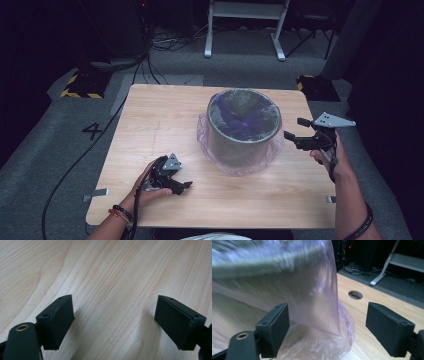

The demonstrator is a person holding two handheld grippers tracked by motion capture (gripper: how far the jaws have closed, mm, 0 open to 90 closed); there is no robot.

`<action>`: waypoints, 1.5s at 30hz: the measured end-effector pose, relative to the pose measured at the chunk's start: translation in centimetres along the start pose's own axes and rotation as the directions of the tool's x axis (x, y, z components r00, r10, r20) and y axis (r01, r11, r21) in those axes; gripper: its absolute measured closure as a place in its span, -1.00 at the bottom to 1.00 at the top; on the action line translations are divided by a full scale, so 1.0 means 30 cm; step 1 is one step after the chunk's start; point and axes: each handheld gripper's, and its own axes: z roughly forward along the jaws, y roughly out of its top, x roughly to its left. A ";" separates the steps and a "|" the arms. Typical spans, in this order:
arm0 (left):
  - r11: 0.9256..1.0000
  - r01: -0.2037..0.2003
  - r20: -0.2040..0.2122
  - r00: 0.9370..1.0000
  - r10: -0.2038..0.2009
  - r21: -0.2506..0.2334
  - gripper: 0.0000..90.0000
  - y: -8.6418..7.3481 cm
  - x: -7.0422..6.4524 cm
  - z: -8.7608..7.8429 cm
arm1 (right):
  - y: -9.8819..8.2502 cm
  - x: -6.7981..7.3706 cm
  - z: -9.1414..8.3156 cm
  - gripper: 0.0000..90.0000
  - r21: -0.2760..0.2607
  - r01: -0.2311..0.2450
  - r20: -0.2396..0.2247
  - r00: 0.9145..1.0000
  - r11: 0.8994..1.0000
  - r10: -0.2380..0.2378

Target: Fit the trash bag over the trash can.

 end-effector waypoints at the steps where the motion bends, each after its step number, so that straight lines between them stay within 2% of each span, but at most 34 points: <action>1: 1.000 0.009 0.003 1.000 -0.009 -0.005 -0.65 -0.003 -0.002 -0.001 | 0.007 0.003 -0.004 -0.57 -0.005 0.002 -0.002 1.000 1.000 -0.002; 11: 1.000 -0.009 -0.018 1.000 0.009 -0.004 -0.67 -0.008 -0.010 0.000 | 0.101 0.041 -0.031 -0.56 -0.030 0.045 -0.012 0.999 0.999 -0.046; 14: 1.000 -0.009 -0.018 1.000 0.009 -0.004 -0.67 -0.008 -0.010 0.000 | 0.115 0.040 -0.039 -0.56 -0.046 0.041 -0.013 0.999 0.998 -0.042; 16: 1.000 -0.006 -0.022 1.000 0.006 -0.004 -0.67 -0.008 -0.013 0.000 | 0.121 0.036 -0.046 -0.55 -0.055 0.021 -0.007 1.000 0.998 -0.021; 24: 1.000 -0.007 -0.021 1.000 0.007 -0.005 -0.67 -0.008 -0.012 0.001 | 0.149 0.039 -0.067 -0.55 -0.072 0.023 -0.019 1.000 0.997 -0.025; 34: 1.000 -0.008 -0.017 1.000 0.007 -0.006 -0.68 -0.007 -0.012 0.002 | 0.218 0.095 -0.028 -0.55 -0.049 0.089 -0.054 0.994 0.995 -0.092; 45: 1.000 -0.008 -0.015 1.000 0.007 -0.006 -0.68 -0.006 -0.012 0.003 | 0.253 0.120 0.033 -0.55 -0.020 0.107 -0.077 0.991 0.994 -0.108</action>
